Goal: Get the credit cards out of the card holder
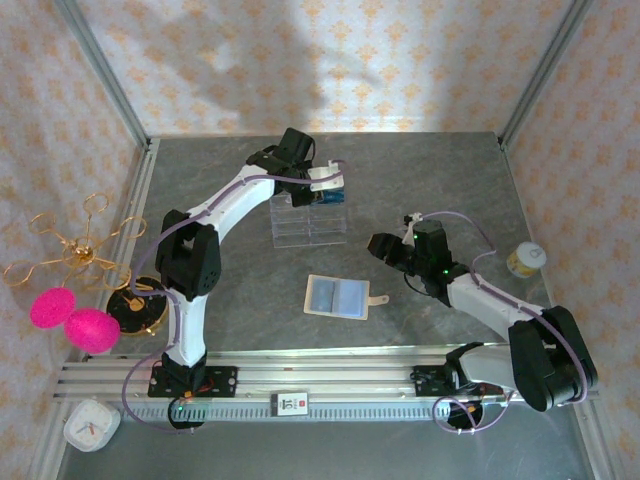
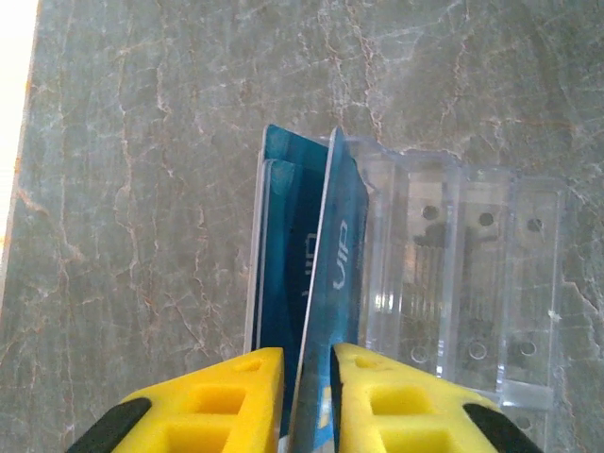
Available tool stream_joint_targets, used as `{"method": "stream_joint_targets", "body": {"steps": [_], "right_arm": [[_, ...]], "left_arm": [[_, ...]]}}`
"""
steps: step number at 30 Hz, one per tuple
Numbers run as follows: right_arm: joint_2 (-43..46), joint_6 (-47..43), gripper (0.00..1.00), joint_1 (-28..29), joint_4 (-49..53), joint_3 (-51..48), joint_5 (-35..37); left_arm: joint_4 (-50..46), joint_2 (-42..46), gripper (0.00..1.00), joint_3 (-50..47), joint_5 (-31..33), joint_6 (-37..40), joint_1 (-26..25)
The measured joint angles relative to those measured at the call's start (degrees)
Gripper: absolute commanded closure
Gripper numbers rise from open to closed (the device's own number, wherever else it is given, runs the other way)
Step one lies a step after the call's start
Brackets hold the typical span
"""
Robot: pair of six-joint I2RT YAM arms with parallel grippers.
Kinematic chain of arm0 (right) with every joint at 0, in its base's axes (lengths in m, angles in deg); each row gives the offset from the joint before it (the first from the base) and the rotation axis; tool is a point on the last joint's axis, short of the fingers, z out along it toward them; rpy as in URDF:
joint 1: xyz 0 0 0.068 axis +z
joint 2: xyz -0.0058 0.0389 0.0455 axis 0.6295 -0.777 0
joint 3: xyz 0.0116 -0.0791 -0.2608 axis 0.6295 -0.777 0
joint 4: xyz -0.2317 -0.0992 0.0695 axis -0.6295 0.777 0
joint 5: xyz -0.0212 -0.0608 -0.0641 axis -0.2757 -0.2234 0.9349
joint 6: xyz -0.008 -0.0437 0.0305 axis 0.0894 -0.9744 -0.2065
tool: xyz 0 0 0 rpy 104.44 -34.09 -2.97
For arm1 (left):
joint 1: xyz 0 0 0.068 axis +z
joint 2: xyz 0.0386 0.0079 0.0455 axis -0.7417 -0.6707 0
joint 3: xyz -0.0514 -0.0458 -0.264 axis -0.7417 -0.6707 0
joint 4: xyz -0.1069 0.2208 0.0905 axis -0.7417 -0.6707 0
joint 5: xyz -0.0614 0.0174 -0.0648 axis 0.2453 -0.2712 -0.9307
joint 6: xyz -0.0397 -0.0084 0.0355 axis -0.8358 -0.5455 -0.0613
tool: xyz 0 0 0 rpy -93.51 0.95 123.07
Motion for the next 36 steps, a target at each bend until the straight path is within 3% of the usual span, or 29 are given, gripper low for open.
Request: {"method": "stream_joint_targets", "body": {"steps": [8,12,15,20,24,28,33,36], "right_arm": [[-0.9,-0.9,0.46,0.8,0.3,0.5,-2.5],[-3.5,-3.3,0.46,7.5,2.4,4.0,1.0],[-7.3,-5.8,0.47,14.8,4.8,8.5,5.6],[-14.7,-9.2,0.49,25.3,8.9,14.5,14.9],[-20.4,-11.2,0.51,32.8,13.5,17.4,22.5],[-23.9,-12.0,0.52,37.7,16.3,18.9,28.3],[-26.1,-12.0,0.53,41.7,18.1,19.6,32.8],[-28.0,-11.6,0.63,42.8,18.6,20.7,35.3]], "left_arm": [[6.8,6.6,0.68,-1.2,-1.2,-10.3,0.0],[16.0,15.5,0.63,-4.4,-3.3,-21.4,-0.1],[29.1,25.9,0.55,-15.5,-4.0,-34.2,-0.2],[50.3,40.7,0.55,-40.9,-3.5,-57.9,-0.9],[56.8,45.3,0.55,-56.3,-2.6,-72.4,-0.9],[58.0,49.4,0.56,-66.8,-1.7,-81.2,-1.5],[59.0,54.0,0.58,-73.3,-1.2,-86.6,-2.4],[59.2,54.9,0.60,-74.7,-0.2,-87.8,-2.4]]}}
